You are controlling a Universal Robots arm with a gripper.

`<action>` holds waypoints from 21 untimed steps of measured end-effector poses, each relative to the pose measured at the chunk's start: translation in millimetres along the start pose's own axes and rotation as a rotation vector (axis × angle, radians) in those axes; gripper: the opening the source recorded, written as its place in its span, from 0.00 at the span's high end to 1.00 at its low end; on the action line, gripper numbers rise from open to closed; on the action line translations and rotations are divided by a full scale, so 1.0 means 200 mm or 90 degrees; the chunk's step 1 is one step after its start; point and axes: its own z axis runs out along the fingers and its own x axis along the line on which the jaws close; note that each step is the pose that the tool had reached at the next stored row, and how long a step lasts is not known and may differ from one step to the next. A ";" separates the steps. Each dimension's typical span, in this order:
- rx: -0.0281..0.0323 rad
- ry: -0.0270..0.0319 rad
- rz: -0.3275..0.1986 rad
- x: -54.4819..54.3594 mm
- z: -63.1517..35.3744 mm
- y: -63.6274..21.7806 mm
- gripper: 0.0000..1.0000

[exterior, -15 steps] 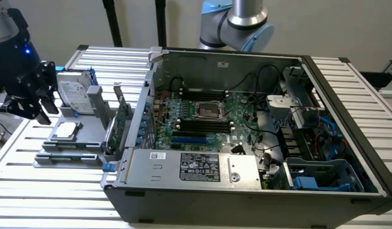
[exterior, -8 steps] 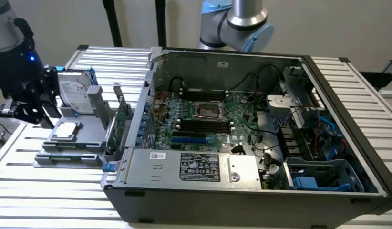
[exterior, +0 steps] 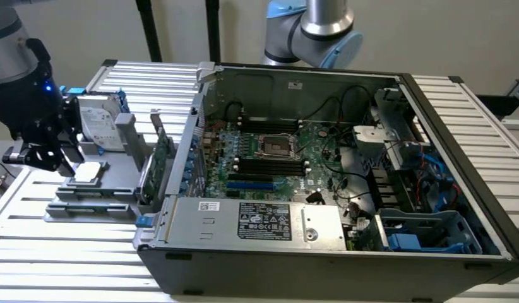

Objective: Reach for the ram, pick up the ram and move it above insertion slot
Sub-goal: 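Pick up the ram and move it above insertion slot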

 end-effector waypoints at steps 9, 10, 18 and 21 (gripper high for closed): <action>0.0000 0.0000 0.001 0.02 0.082 -0.002 0.64; 0.0000 0.0000 0.002 0.02 0.091 -0.002 0.64; 0.0000 0.0000 0.005 0.06 0.163 -0.004 0.64; -0.0001 0.0000 0.008 0.07 0.190 -0.004 0.64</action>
